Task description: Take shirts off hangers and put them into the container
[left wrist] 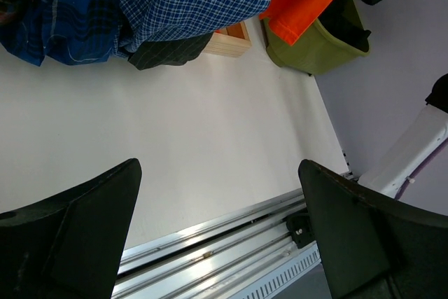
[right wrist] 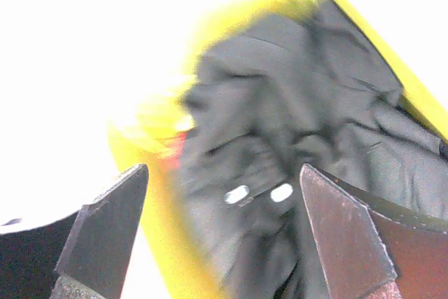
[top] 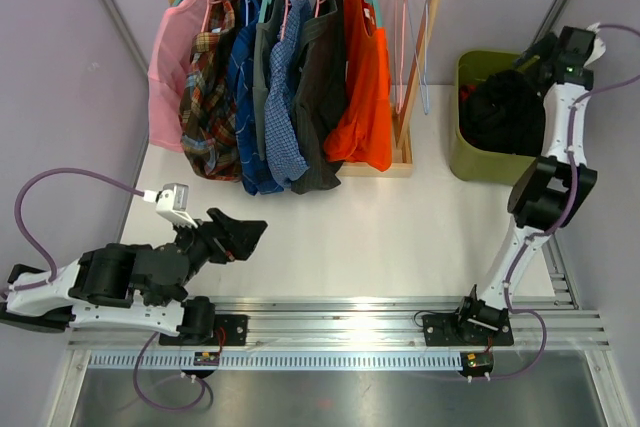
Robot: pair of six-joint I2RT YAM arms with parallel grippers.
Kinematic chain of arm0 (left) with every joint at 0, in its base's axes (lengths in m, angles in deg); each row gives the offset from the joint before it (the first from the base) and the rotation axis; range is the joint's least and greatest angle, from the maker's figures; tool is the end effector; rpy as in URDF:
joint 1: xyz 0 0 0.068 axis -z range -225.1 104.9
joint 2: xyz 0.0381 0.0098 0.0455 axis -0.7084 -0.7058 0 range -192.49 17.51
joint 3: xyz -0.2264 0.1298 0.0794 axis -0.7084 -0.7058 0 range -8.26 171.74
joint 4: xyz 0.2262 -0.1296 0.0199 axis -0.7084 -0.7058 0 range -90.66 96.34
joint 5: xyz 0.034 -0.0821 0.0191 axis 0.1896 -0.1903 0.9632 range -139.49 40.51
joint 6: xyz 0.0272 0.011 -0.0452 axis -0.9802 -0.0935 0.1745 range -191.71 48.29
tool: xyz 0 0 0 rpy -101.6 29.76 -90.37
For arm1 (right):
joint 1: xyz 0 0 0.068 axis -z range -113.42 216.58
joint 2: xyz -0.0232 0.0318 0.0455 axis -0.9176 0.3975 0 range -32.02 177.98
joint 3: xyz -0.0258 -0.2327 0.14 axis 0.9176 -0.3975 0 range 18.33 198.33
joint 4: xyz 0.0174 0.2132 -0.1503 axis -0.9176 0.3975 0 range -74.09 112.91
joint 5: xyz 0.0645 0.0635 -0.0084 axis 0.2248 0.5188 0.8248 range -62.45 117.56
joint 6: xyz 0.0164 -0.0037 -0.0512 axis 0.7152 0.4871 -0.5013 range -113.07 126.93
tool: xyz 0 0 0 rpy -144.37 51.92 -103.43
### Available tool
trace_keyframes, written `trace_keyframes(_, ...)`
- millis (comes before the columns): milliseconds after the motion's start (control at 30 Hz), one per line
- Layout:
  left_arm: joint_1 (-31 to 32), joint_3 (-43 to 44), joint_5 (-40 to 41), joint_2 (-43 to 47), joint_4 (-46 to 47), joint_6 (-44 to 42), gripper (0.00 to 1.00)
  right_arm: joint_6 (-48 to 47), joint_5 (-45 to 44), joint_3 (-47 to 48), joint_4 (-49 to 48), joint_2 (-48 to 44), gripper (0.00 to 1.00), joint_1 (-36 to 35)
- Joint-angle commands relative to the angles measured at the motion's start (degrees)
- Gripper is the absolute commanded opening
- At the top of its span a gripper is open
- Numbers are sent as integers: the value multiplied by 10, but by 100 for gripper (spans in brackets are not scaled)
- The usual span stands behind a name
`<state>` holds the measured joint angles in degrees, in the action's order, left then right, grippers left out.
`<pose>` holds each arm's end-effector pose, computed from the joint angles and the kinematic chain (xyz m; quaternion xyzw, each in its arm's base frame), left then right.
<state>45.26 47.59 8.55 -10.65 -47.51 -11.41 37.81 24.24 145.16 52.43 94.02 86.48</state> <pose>0.0298 -0.0598 0.3642 -0.0552 0.7833 -0.3430 0.5155 0.4772 -0.1751 0.3265 0.3933 0.7980 0.0179 0.4563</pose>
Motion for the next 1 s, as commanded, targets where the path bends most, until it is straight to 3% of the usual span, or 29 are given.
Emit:
trace_keyframes(0, 0, -7, -1, 18, 54, -16, 99, -14, 58, -29, -53, -136, 97, -7)
trace_keyframes(133, 0, -25, -7, 28, 81, -32, 99, -23, 120, -131, -47, -249, 83, -51)
trace_keyframes(300, 0, -38, -30, 30, 110, -49, 99, -4, 180, -342, -90, -403, 86, -116)
trace_keyframes(367, 0, -38, -40, 33, 107, -51, 99, 4, 207, -385, -90, -459, 88, -143)
trace_keyframes(533, 0, -63, -47, 57, 105, -49, 99, -6, 134, -491, -16, -561, 90, -174)
trace_keyframes(633, 0, -86, -49, 73, 120, -52, 99, -14, 96, -553, -9, -579, 91, -174)
trace_keyframes(967, 0, -108, -53, 86, 111, -31, 99, 17, 128, -659, -45, -508, 91, -174)
